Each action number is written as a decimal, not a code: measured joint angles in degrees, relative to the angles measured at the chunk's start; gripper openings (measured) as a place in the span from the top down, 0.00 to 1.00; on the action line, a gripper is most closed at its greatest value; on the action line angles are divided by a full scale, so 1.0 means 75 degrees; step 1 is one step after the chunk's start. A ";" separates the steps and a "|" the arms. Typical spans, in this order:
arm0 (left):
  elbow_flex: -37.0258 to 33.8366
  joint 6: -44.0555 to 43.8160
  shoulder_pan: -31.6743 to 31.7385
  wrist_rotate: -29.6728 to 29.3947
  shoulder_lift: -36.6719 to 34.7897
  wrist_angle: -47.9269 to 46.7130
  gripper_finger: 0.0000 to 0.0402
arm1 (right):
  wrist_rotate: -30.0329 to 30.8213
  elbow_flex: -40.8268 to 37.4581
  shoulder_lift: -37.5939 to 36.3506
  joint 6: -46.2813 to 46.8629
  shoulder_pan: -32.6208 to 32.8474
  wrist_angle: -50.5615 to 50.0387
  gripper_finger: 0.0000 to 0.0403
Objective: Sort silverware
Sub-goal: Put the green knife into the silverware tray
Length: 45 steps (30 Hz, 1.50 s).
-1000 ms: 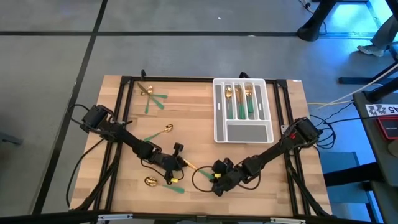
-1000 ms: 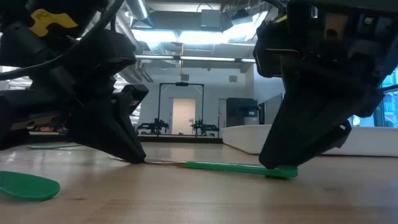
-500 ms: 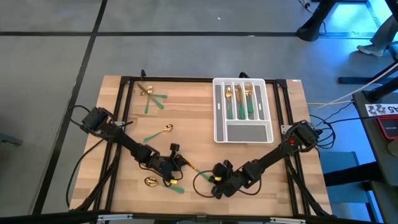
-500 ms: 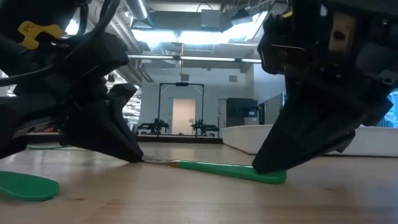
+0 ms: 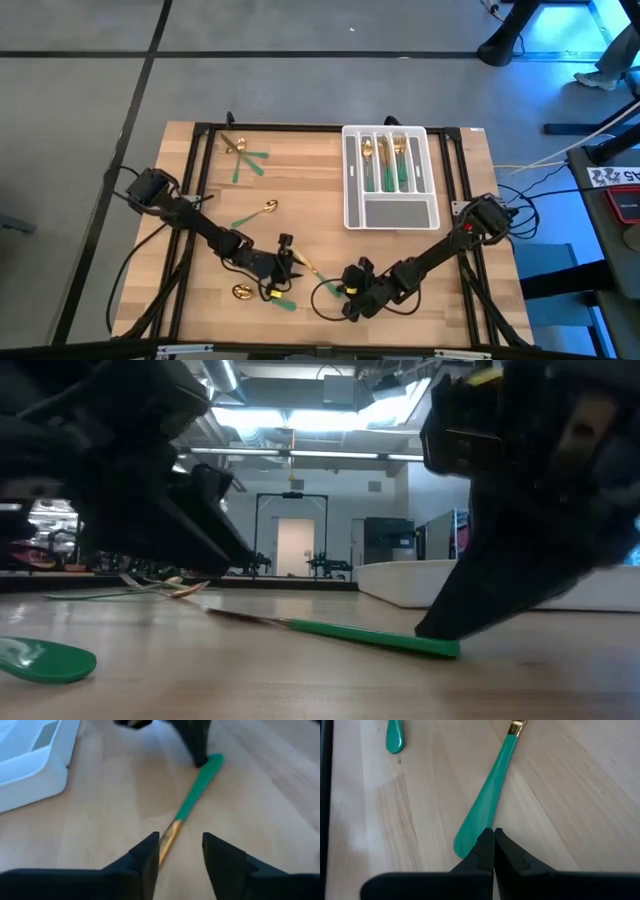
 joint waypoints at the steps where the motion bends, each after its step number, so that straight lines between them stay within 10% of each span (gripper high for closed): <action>1: 0.0003 0.0050 0.0067 0.0019 0.0037 -0.0039 0.63 | 0.0033 0.0002 0.0002 -0.0114 0.0007 0.0001 0.99; 19: 0.0088 0.1669 0.0844 0.1034 0.0736 -0.0404 0.59 | 0.0370 -0.0004 0.0026 -0.0802 -0.0001 0.0054 0.99; 30: 0.0085 0.4862 0.0571 -0.0053 0.0698 -0.0697 0.59 | 0.0417 -0.0004 0.0026 -0.0837 -0.0004 0.0056 0.99; 45: 0.0085 0.5285 0.0473 -0.0511 0.0689 -0.0679 0.59 | 0.0546 -0.0014 -0.0005 -0.1141 -0.0004 0.0096 0.99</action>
